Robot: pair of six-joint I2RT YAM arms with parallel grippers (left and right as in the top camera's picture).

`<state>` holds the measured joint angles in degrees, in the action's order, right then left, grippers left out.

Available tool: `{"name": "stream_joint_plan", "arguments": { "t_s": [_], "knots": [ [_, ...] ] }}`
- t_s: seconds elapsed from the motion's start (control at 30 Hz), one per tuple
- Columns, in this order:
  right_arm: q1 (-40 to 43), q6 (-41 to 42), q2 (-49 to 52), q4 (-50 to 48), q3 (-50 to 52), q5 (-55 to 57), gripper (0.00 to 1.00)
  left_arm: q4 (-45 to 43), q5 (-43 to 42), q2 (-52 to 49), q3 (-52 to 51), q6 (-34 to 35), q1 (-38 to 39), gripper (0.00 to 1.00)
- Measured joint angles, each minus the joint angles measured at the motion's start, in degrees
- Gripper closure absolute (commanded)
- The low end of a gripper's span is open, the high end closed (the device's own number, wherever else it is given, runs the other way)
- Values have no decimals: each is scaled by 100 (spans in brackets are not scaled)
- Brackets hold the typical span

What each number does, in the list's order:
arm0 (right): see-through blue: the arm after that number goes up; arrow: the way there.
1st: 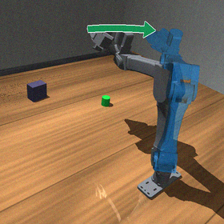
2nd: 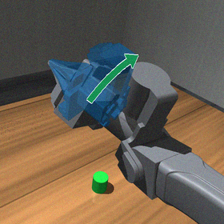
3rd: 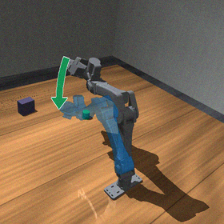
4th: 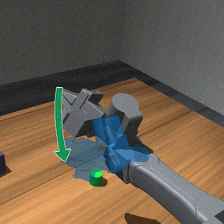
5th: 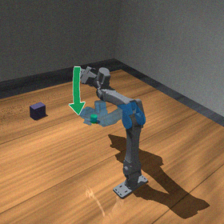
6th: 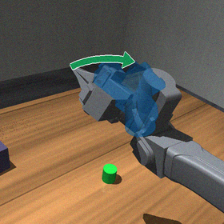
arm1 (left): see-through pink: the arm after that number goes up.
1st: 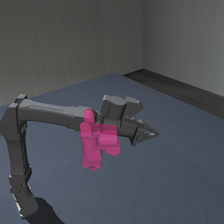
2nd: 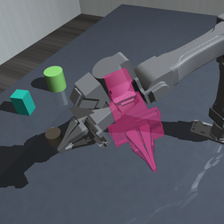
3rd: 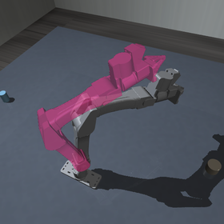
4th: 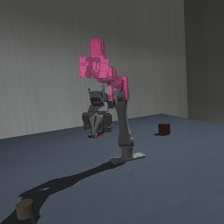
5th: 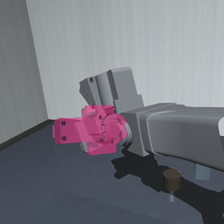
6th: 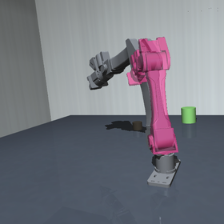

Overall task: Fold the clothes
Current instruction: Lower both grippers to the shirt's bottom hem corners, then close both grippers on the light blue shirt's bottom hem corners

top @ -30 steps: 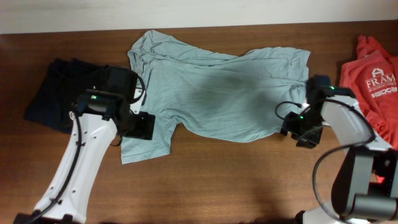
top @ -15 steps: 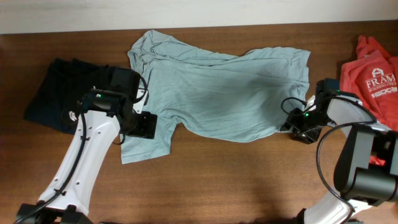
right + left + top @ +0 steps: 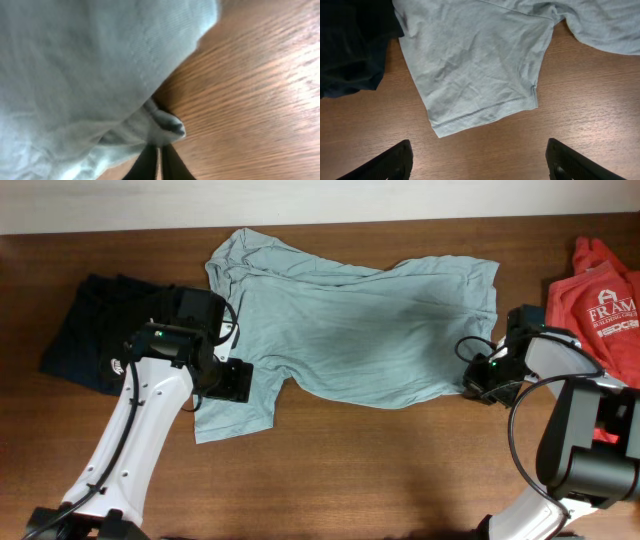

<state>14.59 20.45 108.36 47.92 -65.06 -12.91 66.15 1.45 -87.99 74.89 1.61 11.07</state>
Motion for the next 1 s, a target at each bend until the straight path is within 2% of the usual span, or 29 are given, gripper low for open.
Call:
{"name": "stream_joint_plan", "arguments": {
  "t_s": [0.03, 0.07, 0.1, 0.17, 0.3, 0.37, 0.4, 0.43, 0.5, 0.73, 0.9, 1.0],
  "knots": [
    [0, 9, 15, 17, -31, 46, 84, 0, 0, 0, 0, 0, 0, 15],
    [0, 17, 26, 26, -48, 79, 67, 0, -2, 0, 0, 0, 0, 15],
    [0, 24, 26, 46, -74, 105, 59, -2, -2, 0, 0, 0, 0, 15],
    [0, -26, 26, 59, -116, 149, 52, -2, -2, 0, 0, 0, 0, 15],
    [0, -37, 26, 55, -144, 195, 51, -46, 0, 0, 0, 0, 0, 15],
    [0, -31, 26, 35, -144, 197, 52, -76, 0, 0, 0, 0, 0, 15],
    [0, -31, 26, 15, -144, 210, 57, -87, 0, 0, 0, 0, 0, 14],
    [0, -37, 26, -13, -146, 216, 66, -90, 0, 0, 0, 0, 0, 14],
    [0, -50, 26, -125, -149, 247, 94, -92, 0, 0, 0, 0, 0, 14],
    [0, 11, 35, 4, -162, 527, 96, -87, 0, 0, 0, 0, 0, 15],
    [0, -57, -37, 782, -411, 872, 96, -90, -2, 0, 0, 0, 0, 14],
    [0, -70, -461, 1471, -713, 1165, 96, -87, -2, 0, 0, 0, 0, 14]
  ]
}}
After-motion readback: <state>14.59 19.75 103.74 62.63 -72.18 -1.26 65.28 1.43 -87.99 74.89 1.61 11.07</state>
